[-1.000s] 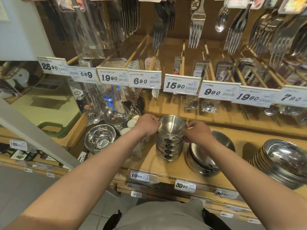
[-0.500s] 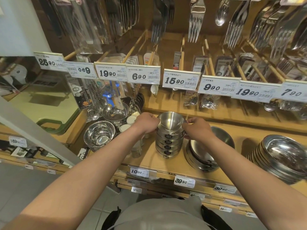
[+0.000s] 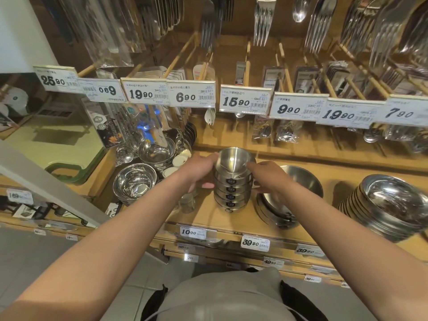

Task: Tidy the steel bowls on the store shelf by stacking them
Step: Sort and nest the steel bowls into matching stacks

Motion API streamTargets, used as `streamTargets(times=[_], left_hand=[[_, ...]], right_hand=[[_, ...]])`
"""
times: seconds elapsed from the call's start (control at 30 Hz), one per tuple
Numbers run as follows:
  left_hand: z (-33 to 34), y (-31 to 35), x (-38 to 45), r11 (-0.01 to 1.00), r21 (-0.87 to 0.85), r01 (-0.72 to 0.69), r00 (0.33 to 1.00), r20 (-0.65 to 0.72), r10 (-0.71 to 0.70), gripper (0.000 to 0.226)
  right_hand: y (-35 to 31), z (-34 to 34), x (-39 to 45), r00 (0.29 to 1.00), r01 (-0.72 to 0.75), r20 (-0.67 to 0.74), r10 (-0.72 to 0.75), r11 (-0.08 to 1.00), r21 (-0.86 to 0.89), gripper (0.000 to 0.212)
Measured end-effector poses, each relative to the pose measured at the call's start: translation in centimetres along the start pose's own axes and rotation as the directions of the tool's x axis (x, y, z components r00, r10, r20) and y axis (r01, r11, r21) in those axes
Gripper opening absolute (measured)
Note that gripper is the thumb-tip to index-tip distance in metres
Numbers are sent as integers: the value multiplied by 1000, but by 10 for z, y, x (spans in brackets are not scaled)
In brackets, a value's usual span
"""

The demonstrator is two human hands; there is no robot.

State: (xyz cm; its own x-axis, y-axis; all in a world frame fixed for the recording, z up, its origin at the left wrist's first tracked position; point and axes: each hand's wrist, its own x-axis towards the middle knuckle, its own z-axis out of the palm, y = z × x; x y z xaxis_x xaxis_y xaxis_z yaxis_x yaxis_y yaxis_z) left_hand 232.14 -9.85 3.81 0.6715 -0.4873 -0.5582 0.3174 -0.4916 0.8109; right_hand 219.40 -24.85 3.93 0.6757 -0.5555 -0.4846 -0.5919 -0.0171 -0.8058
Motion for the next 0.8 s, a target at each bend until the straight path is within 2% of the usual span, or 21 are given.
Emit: streamTargets(times=[0.1, 0.27, 0.4, 0.47, 0.6, 0.8], left_hand=[[0, 3, -4, 1000, -27, 1, 998, 66, 1, 42], [6, -4, -3, 998, -59, 26, 996, 84, -21, 40], [7, -16, 3, 992, -99, 79, 993, 90, -70, 57], [6, -20, 6, 982, -143, 127, 985, 138, -108, 66], [9, -22, 9, 965, -190, 182, 972, 186, -146, 85], [16, -25, 7, 968, -188, 164, 974, 188, -129, 82]], right_hand=[[-1, 2, 1, 997, -32, 80, 23, 992, 119, 41], [5, 10, -4, 989, -33, 151, -3, 971, 236, 38], [13, 19, -6, 982, -102, 187, 36, 928, 358, 39], [17, 22, -4, 978, -118, 203, 40, 915, 386, 39], [23, 26, 2, 982, -132, 178, 58, 889, 439, 42], [32, 32, 7, 992, -77, 122, 25, 893, 443, 45]])
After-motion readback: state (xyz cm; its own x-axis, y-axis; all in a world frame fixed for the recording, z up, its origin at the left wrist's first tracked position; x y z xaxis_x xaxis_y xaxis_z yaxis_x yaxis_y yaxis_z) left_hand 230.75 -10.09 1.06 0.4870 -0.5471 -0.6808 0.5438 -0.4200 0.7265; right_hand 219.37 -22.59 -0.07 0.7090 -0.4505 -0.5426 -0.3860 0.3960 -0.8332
